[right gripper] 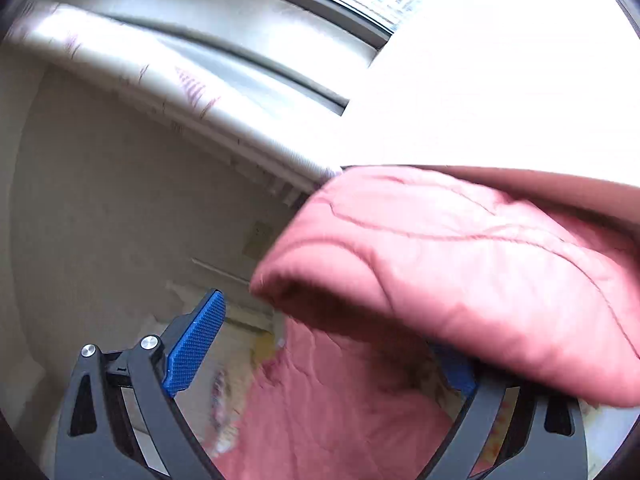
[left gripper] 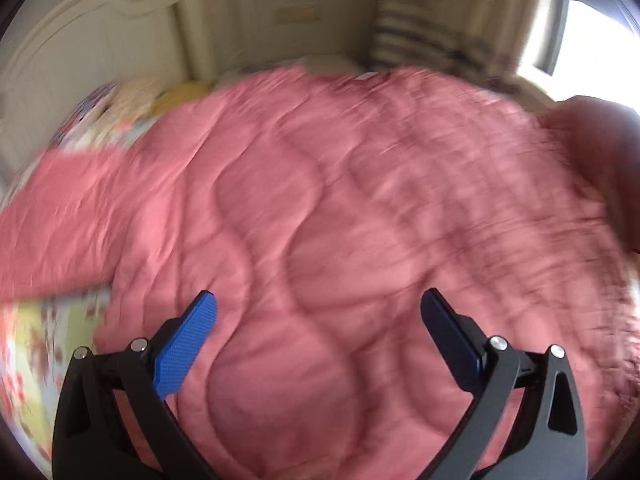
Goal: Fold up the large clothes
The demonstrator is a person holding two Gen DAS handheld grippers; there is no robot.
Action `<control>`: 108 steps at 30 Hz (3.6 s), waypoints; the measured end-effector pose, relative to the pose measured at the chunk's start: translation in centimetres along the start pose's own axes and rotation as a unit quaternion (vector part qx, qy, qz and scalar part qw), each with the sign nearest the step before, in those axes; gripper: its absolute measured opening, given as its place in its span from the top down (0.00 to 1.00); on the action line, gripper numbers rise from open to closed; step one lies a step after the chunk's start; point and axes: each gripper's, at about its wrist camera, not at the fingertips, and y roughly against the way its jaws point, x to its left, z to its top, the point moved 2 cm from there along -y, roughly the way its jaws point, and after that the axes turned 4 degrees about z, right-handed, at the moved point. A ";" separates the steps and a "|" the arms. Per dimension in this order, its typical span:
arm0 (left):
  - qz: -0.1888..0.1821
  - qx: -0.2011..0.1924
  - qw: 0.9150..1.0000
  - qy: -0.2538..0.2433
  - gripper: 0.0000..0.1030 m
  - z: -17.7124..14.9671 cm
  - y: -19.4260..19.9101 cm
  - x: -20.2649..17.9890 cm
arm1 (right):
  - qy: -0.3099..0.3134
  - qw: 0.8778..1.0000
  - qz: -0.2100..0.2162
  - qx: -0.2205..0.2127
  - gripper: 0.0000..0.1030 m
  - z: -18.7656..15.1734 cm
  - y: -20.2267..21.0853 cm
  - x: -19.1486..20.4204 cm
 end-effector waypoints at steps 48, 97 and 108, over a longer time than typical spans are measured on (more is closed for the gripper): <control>-0.043 -0.090 0.966 -0.238 0.02 24.5 -16.4 -30.5 | 0.468 0.828 -0.153 0.268 0.59 -3.7 -11.2 3.4; -0.022 -0.082 0.968 -0.236 0.02 16.6 -14.1 -29.6 | -0.376 0.924 -0.011 -0.071 0.24 7.3 4.6 -8.6; -0.029 -0.076 0.970 -0.228 0.02 16.6 -14.3 -29.3 | -0.017 0.992 0.023 -0.124 0.76 9.6 4.1 6.2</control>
